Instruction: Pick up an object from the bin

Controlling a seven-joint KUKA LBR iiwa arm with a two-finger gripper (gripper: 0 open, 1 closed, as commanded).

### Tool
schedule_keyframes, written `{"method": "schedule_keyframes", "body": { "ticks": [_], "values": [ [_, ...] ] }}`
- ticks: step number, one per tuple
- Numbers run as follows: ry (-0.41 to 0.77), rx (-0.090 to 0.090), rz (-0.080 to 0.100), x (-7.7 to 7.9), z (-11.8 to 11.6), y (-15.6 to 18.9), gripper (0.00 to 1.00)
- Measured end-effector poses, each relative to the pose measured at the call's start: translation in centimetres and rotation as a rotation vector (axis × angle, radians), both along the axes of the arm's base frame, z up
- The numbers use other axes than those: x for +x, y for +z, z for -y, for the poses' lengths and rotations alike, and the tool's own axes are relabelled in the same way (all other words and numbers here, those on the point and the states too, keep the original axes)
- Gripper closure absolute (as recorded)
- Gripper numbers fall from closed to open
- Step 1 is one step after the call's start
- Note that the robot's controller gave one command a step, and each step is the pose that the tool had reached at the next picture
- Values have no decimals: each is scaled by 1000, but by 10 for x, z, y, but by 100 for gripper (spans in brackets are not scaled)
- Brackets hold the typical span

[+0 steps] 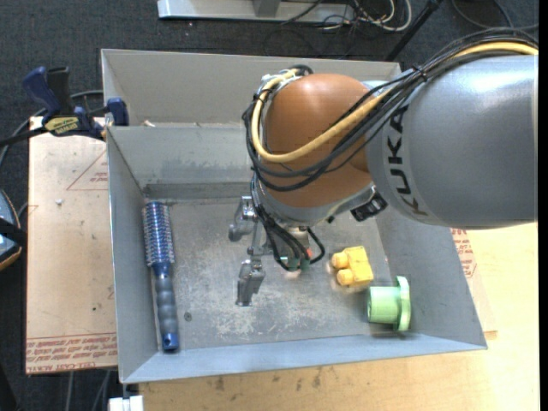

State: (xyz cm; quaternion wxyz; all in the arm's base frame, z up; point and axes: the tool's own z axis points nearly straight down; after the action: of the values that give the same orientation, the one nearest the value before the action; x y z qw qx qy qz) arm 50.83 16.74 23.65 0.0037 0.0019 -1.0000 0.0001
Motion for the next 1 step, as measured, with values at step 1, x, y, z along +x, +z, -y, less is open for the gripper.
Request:
{"method": "schedule_keyframes", "body": {
  "ticks": [1],
  "values": [
    [167,2,12,3,-1,42,0]
  ]
}}
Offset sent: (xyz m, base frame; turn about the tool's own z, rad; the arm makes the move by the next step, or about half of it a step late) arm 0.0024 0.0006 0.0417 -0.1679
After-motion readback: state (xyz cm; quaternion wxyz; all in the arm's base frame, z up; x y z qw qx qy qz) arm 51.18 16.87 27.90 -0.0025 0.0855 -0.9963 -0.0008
